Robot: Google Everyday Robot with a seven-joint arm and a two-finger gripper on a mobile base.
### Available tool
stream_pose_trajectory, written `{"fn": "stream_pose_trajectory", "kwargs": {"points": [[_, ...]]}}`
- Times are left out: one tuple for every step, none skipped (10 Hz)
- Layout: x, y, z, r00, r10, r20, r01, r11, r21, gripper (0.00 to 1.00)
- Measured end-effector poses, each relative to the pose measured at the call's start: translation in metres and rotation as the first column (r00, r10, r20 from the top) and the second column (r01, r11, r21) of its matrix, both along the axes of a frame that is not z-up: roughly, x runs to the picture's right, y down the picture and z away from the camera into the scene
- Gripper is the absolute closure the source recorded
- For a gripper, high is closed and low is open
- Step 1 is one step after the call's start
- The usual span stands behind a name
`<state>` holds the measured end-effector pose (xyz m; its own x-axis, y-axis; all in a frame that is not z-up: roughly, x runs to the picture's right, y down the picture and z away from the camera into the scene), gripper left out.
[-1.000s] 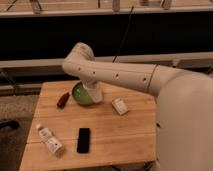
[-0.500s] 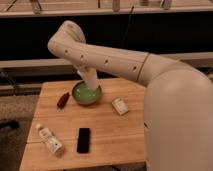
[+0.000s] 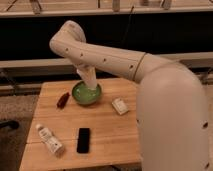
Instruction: Place the ceramic cup in the ceramic bowl
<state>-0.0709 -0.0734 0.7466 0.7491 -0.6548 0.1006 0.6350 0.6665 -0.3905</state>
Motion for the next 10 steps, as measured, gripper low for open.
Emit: {"fn": "stream_pose_trajectory", "kwargs": {"points": [[-0.001, 0.004, 0.008, 1.0, 0.003, 0.007, -0.003, 1.0, -0.002, 1.0], [-0.001, 0.009, 0.023, 1.0, 0.012, 0.024, -0.012, 0.9999, 0.003, 1.0], [0.0, 0.014, 0.036, 0.999, 0.019, 0.037, -0.019, 0.9998, 0.005, 1.0], [0.0, 0.022, 0.055, 0.998, 0.027, 0.052, -0.027, 0.9996, 0.008, 1.0], [0.0, 0.03, 0.072, 0.997, 0.031, 0.065, -0.032, 0.9995, 0.009, 1.0], [-0.001, 0.036, 0.087, 0.997, 0.034, 0.075, -0.035, 0.9993, 0.011, 1.0], [-0.002, 0.041, 0.101, 0.996, 0.035, 0.086, -0.036, 0.9993, 0.013, 1.0], [-0.002, 0.043, 0.113, 0.995, 0.038, 0.097, -0.04, 0.9989, 0.023, 0.98], [-0.001, 0.041, 0.12, 0.993, 0.045, 0.111, -0.05, 0.998, 0.038, 0.89], [0.0, 0.037, 0.122, 0.991, 0.054, 0.125, -0.061, 0.9967, 0.054, 0.78]]}}
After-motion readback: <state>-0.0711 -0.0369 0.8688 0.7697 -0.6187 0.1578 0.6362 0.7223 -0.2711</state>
